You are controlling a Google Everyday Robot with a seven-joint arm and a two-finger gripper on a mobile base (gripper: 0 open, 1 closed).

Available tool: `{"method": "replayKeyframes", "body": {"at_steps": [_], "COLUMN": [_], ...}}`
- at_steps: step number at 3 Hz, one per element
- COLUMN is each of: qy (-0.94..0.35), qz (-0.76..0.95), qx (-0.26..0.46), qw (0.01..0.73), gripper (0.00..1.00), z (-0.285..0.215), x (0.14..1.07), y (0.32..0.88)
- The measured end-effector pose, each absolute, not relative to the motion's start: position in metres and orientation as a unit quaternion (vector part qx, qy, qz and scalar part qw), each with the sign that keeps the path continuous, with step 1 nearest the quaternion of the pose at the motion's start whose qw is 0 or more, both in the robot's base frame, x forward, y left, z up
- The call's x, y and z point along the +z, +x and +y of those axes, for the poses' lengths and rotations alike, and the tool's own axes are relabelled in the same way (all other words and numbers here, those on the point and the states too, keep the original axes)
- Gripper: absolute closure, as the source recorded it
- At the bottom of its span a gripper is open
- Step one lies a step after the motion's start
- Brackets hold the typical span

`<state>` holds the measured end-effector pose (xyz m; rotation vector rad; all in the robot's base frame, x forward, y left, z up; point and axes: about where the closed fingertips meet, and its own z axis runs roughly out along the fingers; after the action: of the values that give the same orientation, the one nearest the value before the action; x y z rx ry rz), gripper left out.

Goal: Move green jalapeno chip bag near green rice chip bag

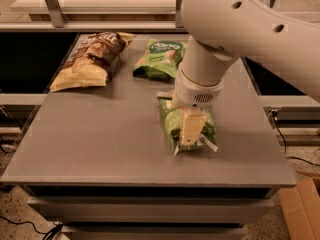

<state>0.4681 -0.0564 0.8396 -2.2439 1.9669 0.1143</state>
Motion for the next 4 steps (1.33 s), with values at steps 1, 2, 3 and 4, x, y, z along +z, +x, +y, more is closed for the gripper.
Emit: {"method": "replayKeyframes", "body": {"at_steps": [1,2,3,4], "qy": [-0.749,-0.749,-0.748,-0.753], "qz": [0.657,0.657,0.657,0.652], "qx": [0.038,0.038,0.038,0.019], "qw": [0.078,0.078,0.078,0.086], "gripper": [0.87,1.0,1.0,1.0], "z": [-0.056,-0.056,-0.057,-0.057], "x": [0.843,0.847,0.848,0.857], "y": [0.468,0.468,0.469,0.486]}}
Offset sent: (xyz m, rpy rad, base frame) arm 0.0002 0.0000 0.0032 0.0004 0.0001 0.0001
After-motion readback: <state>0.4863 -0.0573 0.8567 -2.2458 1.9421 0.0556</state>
